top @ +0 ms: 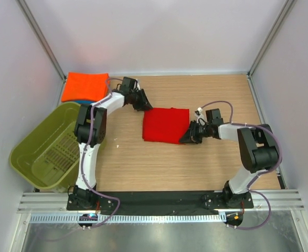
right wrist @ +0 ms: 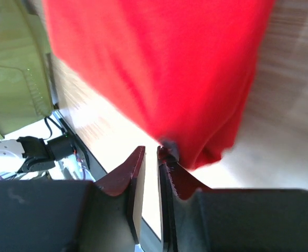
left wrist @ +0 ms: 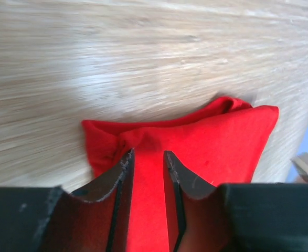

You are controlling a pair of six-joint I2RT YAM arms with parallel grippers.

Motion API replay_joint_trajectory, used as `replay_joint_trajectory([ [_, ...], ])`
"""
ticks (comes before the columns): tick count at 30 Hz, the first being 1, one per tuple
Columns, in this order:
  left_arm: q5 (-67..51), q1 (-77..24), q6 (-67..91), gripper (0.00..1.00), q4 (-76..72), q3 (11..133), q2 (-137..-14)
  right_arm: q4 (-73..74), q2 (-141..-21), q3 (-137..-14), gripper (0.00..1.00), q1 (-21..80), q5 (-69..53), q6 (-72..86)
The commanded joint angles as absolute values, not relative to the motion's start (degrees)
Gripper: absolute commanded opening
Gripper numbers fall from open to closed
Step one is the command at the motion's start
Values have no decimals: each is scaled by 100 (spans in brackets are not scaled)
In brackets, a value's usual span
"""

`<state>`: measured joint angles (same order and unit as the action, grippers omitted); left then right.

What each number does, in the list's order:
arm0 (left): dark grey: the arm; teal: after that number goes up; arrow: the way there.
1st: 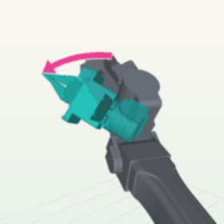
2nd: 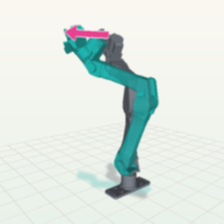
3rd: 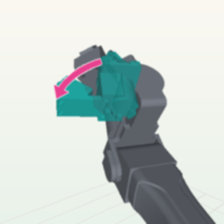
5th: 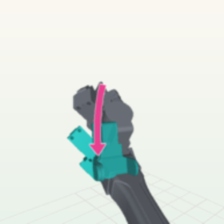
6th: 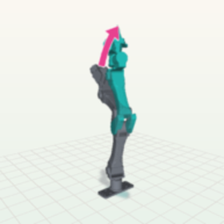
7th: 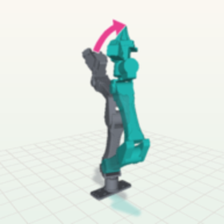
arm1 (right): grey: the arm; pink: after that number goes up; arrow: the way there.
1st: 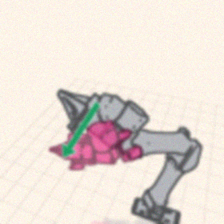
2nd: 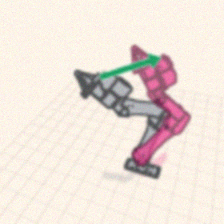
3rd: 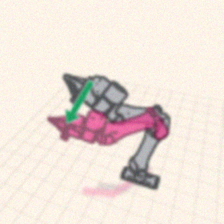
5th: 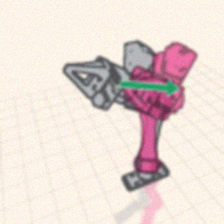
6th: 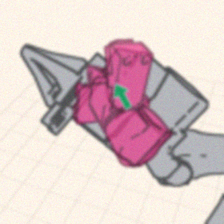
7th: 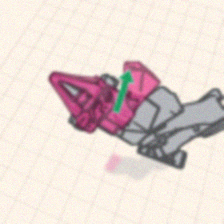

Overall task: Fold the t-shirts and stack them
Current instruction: Fold the tshirt

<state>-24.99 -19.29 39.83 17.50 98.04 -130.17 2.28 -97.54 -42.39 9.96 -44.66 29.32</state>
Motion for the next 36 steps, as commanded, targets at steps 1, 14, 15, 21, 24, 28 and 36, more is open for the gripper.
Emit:
replay_joint_trajectory([
  [1, -2242, -1837, 3588, 32, 2108, 9984, -12149, 527, -8896, -4333, 23, 967, -4228, 2970],
  [14, -2618, -1837, 3156, 50, 2426, 8104, -11206, 1292, -7708, -4658, 28, 975, -4210, 3024],
  [15, -2680, -1837, 3120, 50, 2374, 8043, -11250, 1353, -7699, -4676, 28, 967, -4210, 2989],
  [21, -2594, -1828, 2743, 62, 2294, 8042, -11584, 1345, -7506, -4615, 28, 976, -4184, 2971],
  [24, -2707, -1828, 2707, 62, 2083, 8094, -11733, 1380, -7515, -4623, 29, 967, -4175, 2901],
  [28, -2927, -1846, 2610, 61, 2065, 8244, -11988, 1389, -7558, -4676, 29, 967, -4140, 2821],
  [36, -3006, -1863, 2786, 59, 1995, 8560, -12612, 1310, -7682, -4676, 29, 967, -4157, 2778],
])
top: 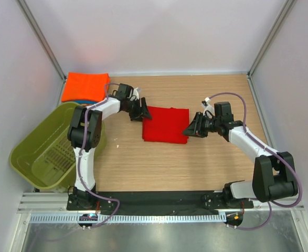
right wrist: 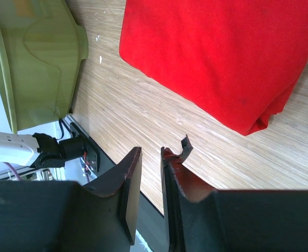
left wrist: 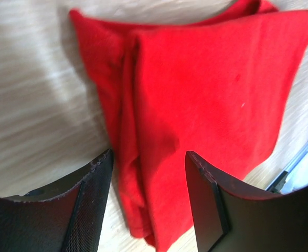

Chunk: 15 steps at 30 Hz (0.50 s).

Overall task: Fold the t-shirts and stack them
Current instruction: Fold the tshirt

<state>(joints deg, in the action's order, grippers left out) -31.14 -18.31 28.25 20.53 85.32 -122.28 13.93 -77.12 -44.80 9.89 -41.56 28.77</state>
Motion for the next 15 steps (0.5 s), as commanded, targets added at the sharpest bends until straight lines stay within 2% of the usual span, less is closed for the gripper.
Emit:
replay_joint_trajectory([
  [1, -3015, -1863, 2812, 59, 1952, 8561, -12638, 1301, -7673, -4667, 28, 975, -4157, 2786],
  [11, -2831, -2109, 2997, 52, 1854, 8350, -12727, 1450, -7585, -4694, 29, 967, -4087, 2681],
  [14, -2646, -2162, 3146, 38, 1863, 8332, -12744, 1459, -7541, -4693, 29, 967, -4096, 2681],
  [15, -2567, -2171, 3199, 22, 1889, 8349, -12727, 1442, -7532, -4711, 29, 975, -4104, 2689],
])
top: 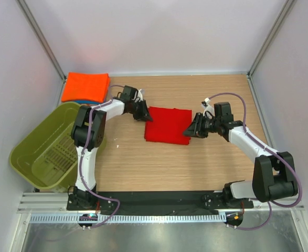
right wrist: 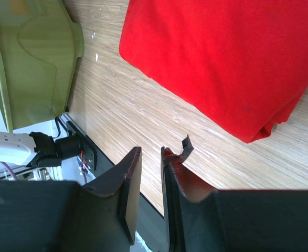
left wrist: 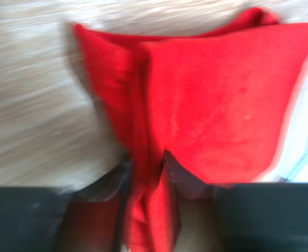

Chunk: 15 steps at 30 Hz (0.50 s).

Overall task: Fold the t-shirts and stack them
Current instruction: Fold the tshirt

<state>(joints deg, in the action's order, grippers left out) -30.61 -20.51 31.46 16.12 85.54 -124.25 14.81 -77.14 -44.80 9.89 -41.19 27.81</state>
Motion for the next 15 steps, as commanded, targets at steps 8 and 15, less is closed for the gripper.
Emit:
replay_joint_trajectory([
  [8, -514, -2338, 3007, 0, 4338, 10183, -12445, 1477, -7269, -4720, 29, 967, -4140, 2803],
  [15, 797, -2338, 2138, 0, 6097, 12302, -12989, 1503, -7137, -4843, 29, 975, -4131, 2944],
])
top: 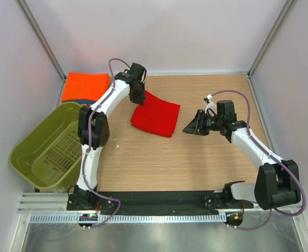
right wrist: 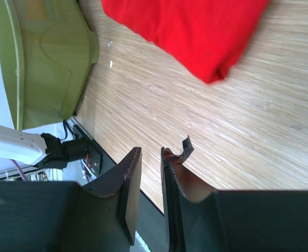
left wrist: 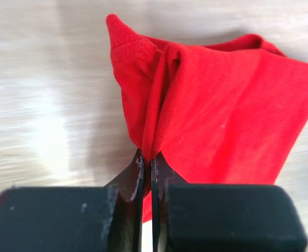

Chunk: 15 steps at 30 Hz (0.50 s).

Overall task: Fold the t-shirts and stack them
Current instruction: Fold the tshirt, then neatly place the folded tshirt to the corner

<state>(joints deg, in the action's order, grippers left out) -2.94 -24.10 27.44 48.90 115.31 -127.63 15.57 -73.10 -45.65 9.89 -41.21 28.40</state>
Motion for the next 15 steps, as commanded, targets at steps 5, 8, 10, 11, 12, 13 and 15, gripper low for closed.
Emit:
replay_joint_trajectory([
  [5, 1668, -2338, 1416, 0, 6969, 14050, -13640, 1468, -7172, -4896, 29, 976, -4122, 2944],
  [8, 2178, -2303, 871, 0, 7014, 14265, -13641, 1441, -7251, -4957, 28, 967, -4105, 2883],
  [10, 2564, -2241, 555, 0, 6803, 14186, -13571, 1441, -7303, -4966, 29, 967, -4078, 2865],
  [11, 2610, -2137, 458, 0, 6733, 14194, -13483, 1433, -7339, -4992, 29, 975, -4078, 2848],
  [12, 2636, -2084, 387, 0, 6654, 14229, -13439, 1441, -7348, -5001, 29, 967, -4087, 2848],
  [13, 2645, -1970, 326, 0, 6514, 14247, -13386, 1433, -7374, -5018, 29, 967, -4096, 2839],
  [15, 2689, -1881, 62, 0, 6320, 14282, -13184, 1424, -7392, -5045, 29, 967, -4087, 2821],
])
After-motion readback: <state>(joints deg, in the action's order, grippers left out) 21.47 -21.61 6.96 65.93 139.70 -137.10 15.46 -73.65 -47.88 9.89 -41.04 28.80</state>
